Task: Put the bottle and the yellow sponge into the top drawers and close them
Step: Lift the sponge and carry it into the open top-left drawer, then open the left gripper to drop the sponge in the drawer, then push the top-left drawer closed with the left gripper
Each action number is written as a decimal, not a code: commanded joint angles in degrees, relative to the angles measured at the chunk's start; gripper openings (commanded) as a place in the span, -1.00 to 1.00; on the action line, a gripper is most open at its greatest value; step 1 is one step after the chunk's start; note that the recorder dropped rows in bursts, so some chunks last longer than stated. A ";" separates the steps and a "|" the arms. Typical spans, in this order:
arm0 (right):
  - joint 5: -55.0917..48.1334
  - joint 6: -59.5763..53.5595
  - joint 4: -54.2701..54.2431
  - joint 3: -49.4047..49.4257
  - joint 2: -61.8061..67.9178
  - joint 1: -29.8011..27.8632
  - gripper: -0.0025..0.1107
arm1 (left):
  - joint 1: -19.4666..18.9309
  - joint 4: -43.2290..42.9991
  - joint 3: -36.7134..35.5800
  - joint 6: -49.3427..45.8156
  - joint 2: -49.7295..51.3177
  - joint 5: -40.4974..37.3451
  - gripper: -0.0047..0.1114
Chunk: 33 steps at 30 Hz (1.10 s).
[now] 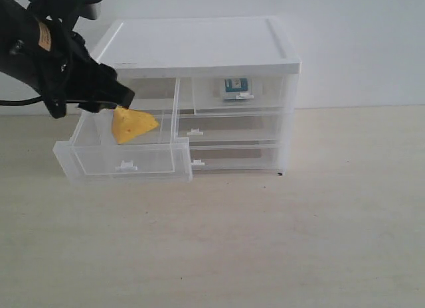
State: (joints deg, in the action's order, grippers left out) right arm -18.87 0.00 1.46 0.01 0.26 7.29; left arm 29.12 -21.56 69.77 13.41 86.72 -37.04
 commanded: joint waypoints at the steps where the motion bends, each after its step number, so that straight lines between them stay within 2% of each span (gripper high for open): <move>1: 0.47 0.00 0.37 -0.01 -0.26 -0.39 -0.96 | 0.28 18.03 -0.21 -17.21 -3.07 -6.99 -0.62; 2: 0.47 0.00 0.37 -0.01 -0.26 -0.39 -0.96 | 0.93 20.53 -0.21 -19.53 -3.57 -7.89 -0.84; 7: 0.47 0.00 0.37 -0.01 -0.26 -0.39 -0.96 | 5.82 21.56 -0.21 -20.25 -4.93 -15.26 -0.85; 11: 0.47 0.00 0.37 -0.01 -0.26 -0.39 -0.96 | 8.89 21.56 -1.10 -19.82 -4.19 -16.80 -0.85; 16: 0.47 0.00 0.37 -0.01 -0.26 -0.39 -0.96 | 8.75 19.08 -2.84 -19.01 -1.26 -15.72 -0.85; 22: 0.47 0.00 0.37 -0.01 -0.26 -0.39 -0.96 | 8.75 9.39 -3.34 -11.98 1.32 -10.63 -0.85; 27: 0.47 0.00 0.37 -0.01 -0.26 -0.39 -0.96 | 8.75 7.26 -3.34 -11.05 1.58 -6.85 -0.85; 33: 0.47 0.00 0.37 -0.01 -0.26 -0.39 -0.96 | 8.63 2.83 -3.34 -9.50 2.19 -5.87 -0.85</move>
State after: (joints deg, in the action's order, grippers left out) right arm -18.87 0.00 1.46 0.01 0.26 7.29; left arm 37.65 -15.95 66.67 2.53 88.44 -44.53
